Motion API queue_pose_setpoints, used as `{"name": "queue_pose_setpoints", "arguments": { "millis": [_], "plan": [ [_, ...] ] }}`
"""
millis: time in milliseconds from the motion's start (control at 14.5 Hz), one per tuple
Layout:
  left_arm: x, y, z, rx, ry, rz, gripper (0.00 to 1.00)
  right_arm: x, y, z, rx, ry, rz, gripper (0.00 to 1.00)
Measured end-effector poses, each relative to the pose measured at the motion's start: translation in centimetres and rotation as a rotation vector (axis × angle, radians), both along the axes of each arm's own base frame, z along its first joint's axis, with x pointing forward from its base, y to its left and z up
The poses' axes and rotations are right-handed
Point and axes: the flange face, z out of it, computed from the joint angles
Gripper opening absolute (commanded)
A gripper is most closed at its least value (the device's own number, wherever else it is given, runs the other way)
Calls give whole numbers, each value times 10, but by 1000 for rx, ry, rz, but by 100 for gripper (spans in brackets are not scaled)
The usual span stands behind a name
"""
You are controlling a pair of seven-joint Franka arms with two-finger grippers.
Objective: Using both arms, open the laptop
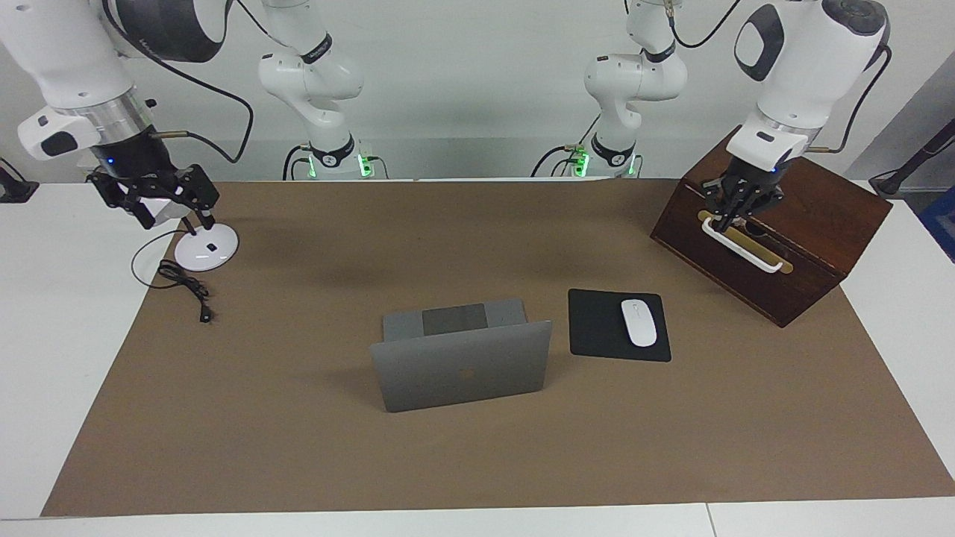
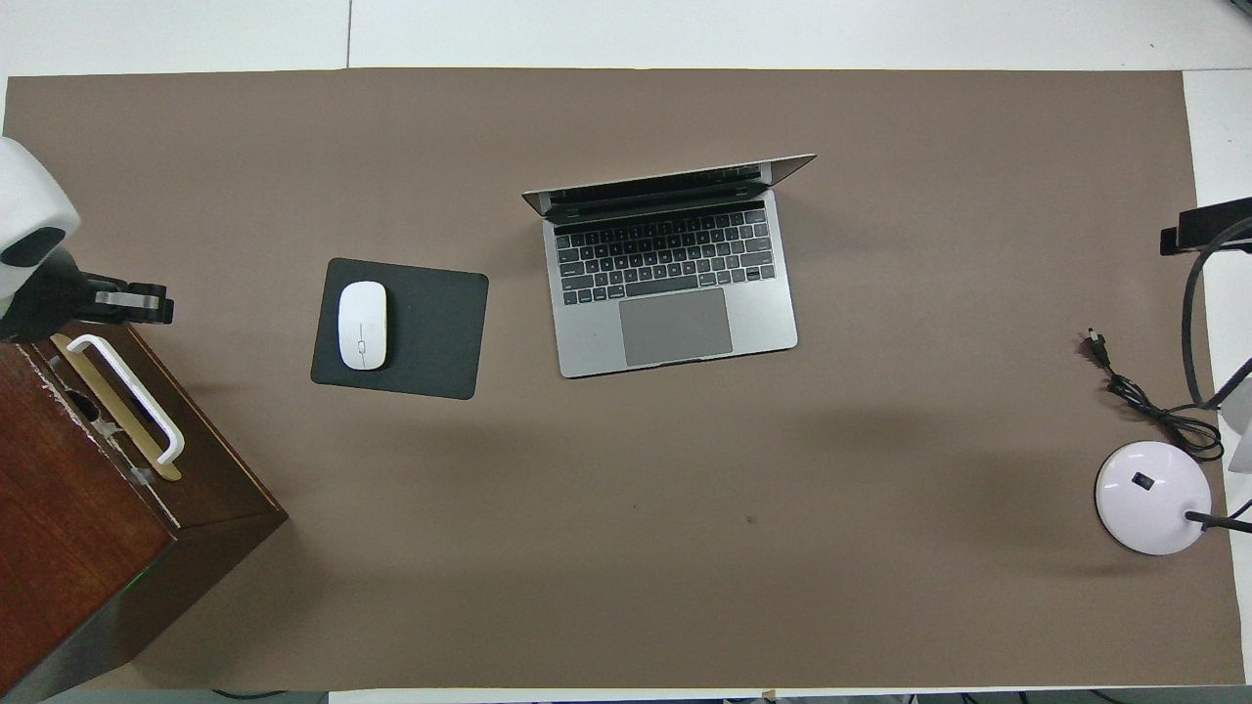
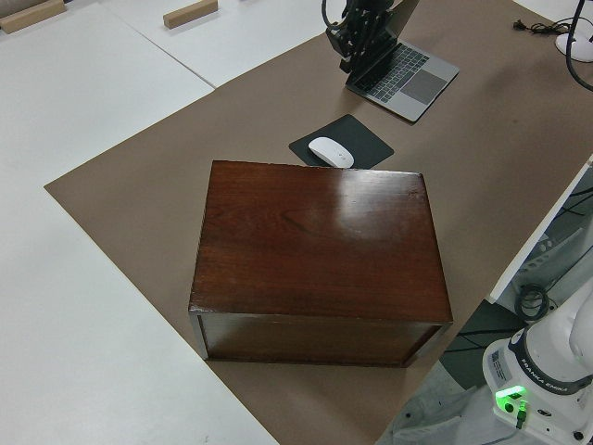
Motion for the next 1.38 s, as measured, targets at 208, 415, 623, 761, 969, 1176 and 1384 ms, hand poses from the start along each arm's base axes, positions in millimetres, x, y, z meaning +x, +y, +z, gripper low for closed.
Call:
{"name": "queue_pose_setpoints", "arguments": {
  "millis": [208, 415, 623, 761, 969, 1176, 1384],
  "plan": [
    [-5, 22, 24, 4, 29, 37, 100, -1, 0, -1, 1, 2, 0, 100],
    [-10, 35, 35, 15, 53, 57, 100, -1, 1, -2, -2, 3, 25, 100],
    [-15, 39, 37, 21, 92, 62, 100, -1, 1, -2, -5, 3, 54, 100],
    [-16, 38, 36, 22, 107, 60, 100, -1, 1, -2, -5, 4, 55, 100],
    [-17, 37, 34, 23, 122, 60, 100, -1, 1, -3, -2, 7, 29, 100],
    [-17, 37, 34, 23, 125, 82, 100, -1, 5, -4, 3, 11, 1, 100],
    [-18, 37, 34, 23, 131, 86, 100, -1, 5, -4, 3, 12, -1, 100]
  ]
}}
